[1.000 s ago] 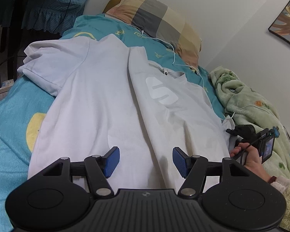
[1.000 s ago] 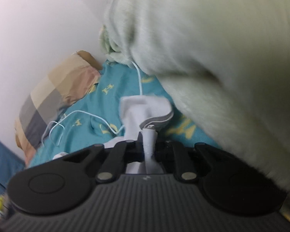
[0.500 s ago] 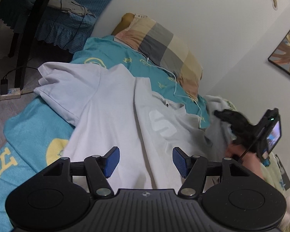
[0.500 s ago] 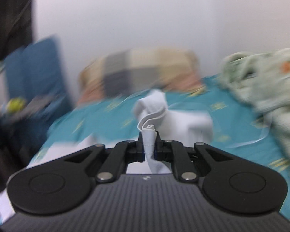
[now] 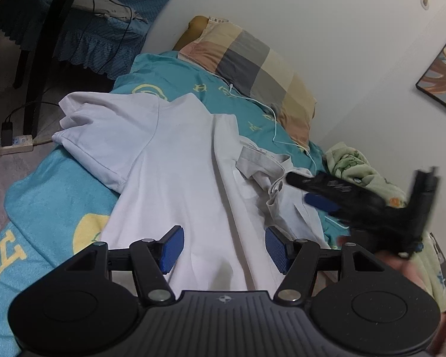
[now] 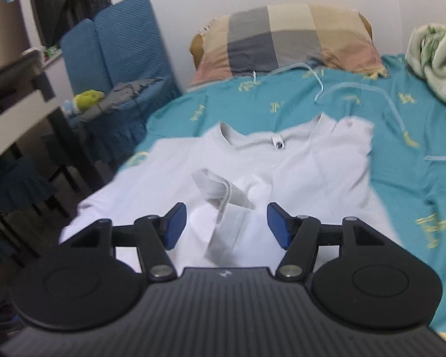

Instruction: Fold clothes

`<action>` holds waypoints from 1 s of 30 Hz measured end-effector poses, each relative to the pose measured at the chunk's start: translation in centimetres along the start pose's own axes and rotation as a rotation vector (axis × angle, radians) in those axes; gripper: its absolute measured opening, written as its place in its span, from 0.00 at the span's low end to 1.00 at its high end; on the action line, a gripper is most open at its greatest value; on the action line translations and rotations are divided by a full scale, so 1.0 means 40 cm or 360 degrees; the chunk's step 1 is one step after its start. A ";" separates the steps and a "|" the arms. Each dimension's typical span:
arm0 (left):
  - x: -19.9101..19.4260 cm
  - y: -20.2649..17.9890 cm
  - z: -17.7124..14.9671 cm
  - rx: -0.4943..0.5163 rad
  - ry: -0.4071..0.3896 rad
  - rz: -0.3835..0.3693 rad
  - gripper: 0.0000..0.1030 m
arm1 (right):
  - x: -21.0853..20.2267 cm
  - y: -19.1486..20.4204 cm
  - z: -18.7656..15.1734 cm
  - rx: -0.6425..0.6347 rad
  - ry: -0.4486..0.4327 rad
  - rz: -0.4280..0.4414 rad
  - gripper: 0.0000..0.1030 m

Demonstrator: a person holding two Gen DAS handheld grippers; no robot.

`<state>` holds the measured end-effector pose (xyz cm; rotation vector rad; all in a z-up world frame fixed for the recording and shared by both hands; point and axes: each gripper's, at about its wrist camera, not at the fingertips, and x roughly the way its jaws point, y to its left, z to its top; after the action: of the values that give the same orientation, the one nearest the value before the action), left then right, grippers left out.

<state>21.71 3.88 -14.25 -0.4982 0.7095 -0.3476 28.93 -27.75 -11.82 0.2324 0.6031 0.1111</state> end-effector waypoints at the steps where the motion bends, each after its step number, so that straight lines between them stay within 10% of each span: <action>1: -0.003 -0.006 -0.002 0.0019 -0.0001 0.0002 0.61 | -0.048 0.001 0.007 0.0015 -0.0004 0.0008 0.60; 17: -0.140 -0.176 -0.156 0.0515 0.0074 -0.0008 0.61 | -0.738 -0.109 -0.142 0.0232 -0.0198 -0.0096 0.61; 30: -0.140 -0.503 -0.380 0.0798 0.0246 -0.0212 0.61 | -0.799 -0.309 -0.188 0.0686 -0.0296 -0.0056 0.63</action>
<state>4.50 -14.97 -10.23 -0.0418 0.7088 -0.6732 -1.10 -43.80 -3.37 0.6421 0.4398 -0.0766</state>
